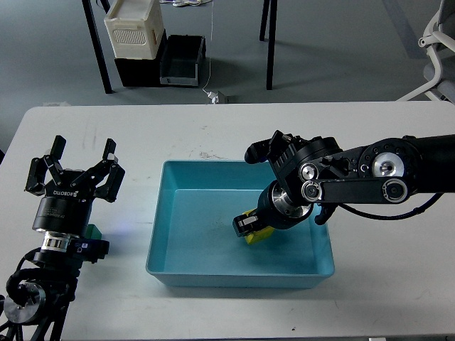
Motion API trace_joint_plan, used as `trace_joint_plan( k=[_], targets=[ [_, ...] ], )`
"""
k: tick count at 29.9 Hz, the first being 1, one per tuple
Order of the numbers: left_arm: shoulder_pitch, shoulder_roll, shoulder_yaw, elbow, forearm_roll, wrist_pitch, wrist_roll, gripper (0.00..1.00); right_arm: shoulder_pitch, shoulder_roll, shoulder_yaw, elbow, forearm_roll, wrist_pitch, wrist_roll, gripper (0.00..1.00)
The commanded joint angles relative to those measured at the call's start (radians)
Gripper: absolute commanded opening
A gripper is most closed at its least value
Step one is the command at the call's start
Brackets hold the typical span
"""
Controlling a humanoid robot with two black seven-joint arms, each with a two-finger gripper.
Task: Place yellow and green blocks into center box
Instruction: 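Carry the yellow cube into the blue tray and release it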
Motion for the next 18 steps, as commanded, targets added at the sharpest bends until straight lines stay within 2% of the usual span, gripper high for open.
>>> trace_joint_plan(
  k=[1,11,18],
  targets=[
    [0.0,0.0,0.002,0.001,0.0,0.0,0.0,1.0,0.003,-0.003,-0.004,0.0,0.0,-0.008,-0.003,1.0],
    [0.0,0.0,0.003,0.001,0.0,0.0,0.0,1.0,0.013,-0.034,0.012,-0.006,0.078,-0.03,-0.003,1.0],
    [0.002,0.0,0.005,0.0,0.001,0.0,0.002,1.0,0.011,-0.11,0.214,-0.101,0.204,-0.077,0.0,1.0]
  ],
)
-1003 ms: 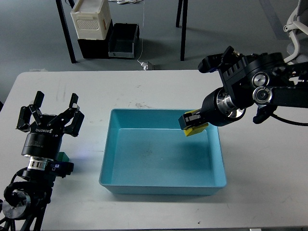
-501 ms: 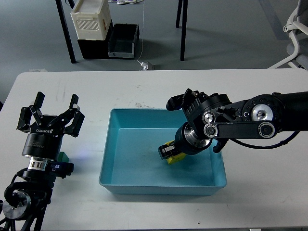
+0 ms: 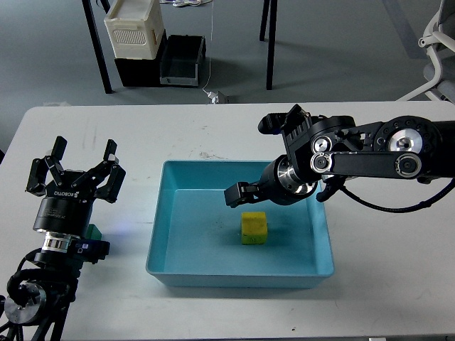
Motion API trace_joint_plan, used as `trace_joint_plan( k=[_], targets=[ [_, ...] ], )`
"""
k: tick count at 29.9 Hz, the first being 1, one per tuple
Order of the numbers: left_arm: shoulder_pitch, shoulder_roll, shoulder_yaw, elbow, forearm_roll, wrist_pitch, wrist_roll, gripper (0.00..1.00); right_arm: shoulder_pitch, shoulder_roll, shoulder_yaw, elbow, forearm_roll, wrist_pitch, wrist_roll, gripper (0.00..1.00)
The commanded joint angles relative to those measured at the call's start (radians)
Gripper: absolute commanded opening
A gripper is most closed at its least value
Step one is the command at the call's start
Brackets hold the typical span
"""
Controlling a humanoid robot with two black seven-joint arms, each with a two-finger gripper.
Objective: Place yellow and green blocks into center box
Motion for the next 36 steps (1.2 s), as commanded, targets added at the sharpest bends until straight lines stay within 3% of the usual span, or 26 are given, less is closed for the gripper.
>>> trace_joint_plan(
  k=[1,9,18,21,26,28,30,32,36],
  targets=[
    [0.0,0.0,-0.001,0.001,0.001,0.0,0.001,1.0,-0.014,-0.037,0.126,-0.075,0.079,-0.024,0.004,1.0],
    [0.002,0.0,-0.001,0.001,0.001,0.0,-0.001,1.0,-0.093,-0.077,0.354,-0.135,0.136,-0.021,0.003,1.0],
    [0.008,0.0,-0.001,-0.001,0.001,0.0,-0.001,1.0,-0.192,-0.102,0.473,-0.155,0.254,-0.029,0.006,1.0],
    [0.011,0.0,-0.001,0.001,0.001,0.0,-0.001,1.0,-0.221,-0.143,0.526,-0.155,0.321,-0.049,0.013,1.0],
    [0.011,0.0,0.001,-0.001,0.001,0.0,-0.001,1.0,-0.347,-0.136,0.779,-0.201,0.39,-0.145,0.027,1.0],
    [0.011,0.0,0.001,-0.001,0.001,0.0,-0.001,1.0,-0.39,-0.116,0.863,-0.229,0.41,-0.162,0.077,1.0],
    [0.012,0.0,0.001,-0.001,0.001,0.0,-0.001,1.0,-0.444,-0.113,0.942,-0.235,0.427,-0.165,0.185,1.0],
    [0.014,0.0,0.001,-0.001,0.001,0.0,0.001,1.0,-0.482,-0.111,0.992,-0.236,0.437,-0.173,0.245,1.0],
    [0.014,0.0,-0.001,-0.001,0.001,0.0,0.001,1.0,-0.525,-0.128,1.02,-0.215,0.441,-0.151,0.253,1.0]
  ],
)
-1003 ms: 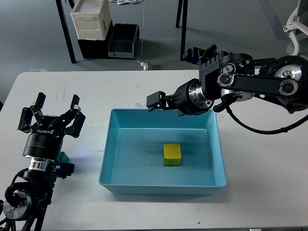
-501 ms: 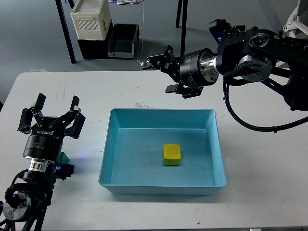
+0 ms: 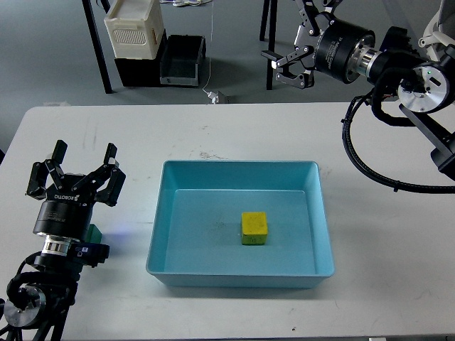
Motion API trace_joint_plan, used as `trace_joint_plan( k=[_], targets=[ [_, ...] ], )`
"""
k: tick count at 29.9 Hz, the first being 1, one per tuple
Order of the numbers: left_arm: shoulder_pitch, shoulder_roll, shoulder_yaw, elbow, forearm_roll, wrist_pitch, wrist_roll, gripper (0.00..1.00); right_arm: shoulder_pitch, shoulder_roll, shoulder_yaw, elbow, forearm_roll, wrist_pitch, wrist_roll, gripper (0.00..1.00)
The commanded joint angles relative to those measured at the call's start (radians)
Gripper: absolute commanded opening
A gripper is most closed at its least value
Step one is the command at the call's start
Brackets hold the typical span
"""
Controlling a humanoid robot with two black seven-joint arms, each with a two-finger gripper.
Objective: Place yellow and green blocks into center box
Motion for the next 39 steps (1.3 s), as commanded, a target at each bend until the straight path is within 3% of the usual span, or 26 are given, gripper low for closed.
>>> trace_joint_plan(
  k=[1,6,11,17,22,30,39],
  targets=[
    [0.0,0.0,-0.001,0.0,0.0,0.0,0.0,1.0,-0.051,-0.025,0.032,0.029,0.004,0.033,0.013,1.0],
    [0.002,0.0,0.0,0.002,0.0,0.0,0.002,1.0,-0.123,-0.068,0.123,0.044,0.003,0.186,0.008,1.0],
    [0.0,0.0,0.0,0.005,0.001,0.0,0.002,1.0,-0.193,-0.049,0.268,0.038,0.015,0.18,0.008,1.0],
    [0.0,0.0,-0.001,0.005,0.001,0.0,0.002,1.0,-0.385,0.076,0.54,0.081,0.171,0.186,0.002,1.0],
    [0.0,0.0,-0.003,0.005,0.001,0.0,0.0,1.0,-0.586,0.191,0.755,0.185,0.254,0.186,-0.027,1.0],
    [-0.01,0.0,-0.003,0.005,0.005,0.0,0.0,1.0,-0.986,0.294,0.888,0.464,0.299,0.191,-0.047,1.0],
    [-0.007,0.0,-0.009,0.005,0.005,0.0,0.0,1.0,-1.296,0.296,0.977,0.639,0.355,0.199,-0.047,1.0]
  ],
)
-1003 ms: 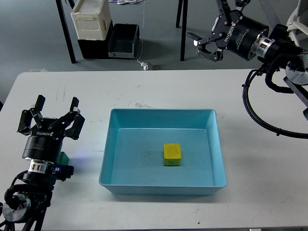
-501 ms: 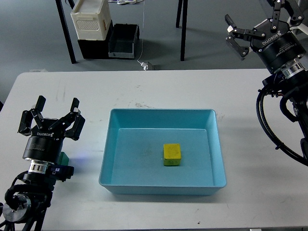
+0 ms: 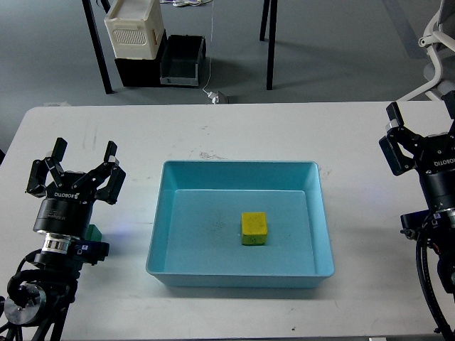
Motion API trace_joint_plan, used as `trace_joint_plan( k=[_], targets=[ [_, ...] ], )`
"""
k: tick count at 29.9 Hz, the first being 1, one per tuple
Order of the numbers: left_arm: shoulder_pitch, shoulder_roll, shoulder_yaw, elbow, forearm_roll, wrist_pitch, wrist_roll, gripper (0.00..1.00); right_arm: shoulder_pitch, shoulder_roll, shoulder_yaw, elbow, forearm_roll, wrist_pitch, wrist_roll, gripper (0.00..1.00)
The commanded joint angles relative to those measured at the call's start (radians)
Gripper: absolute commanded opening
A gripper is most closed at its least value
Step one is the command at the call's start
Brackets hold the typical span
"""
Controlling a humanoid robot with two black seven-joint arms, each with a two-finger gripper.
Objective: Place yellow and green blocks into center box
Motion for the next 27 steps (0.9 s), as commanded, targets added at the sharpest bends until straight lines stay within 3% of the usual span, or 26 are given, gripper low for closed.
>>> trace_joint_plan(
  k=[1,18,27],
  targets=[
    [0.006,0.0,-0.007,0.0,-0.004,0.0,0.0,1.0,-0.087,0.0,0.041,0.018,0.002,0.014,0.003,1.0],
    [-0.002,0.0,0.001,0.0,-0.008,0.0,0.0,1.0,-0.145,0.0,0.035,0.007,-0.004,0.024,0.004,1.0],
    [-0.003,0.0,0.004,0.0,-0.005,0.0,0.0,1.0,-0.147,0.0,-0.086,0.022,-0.101,0.026,-0.003,1.0]
  ],
)
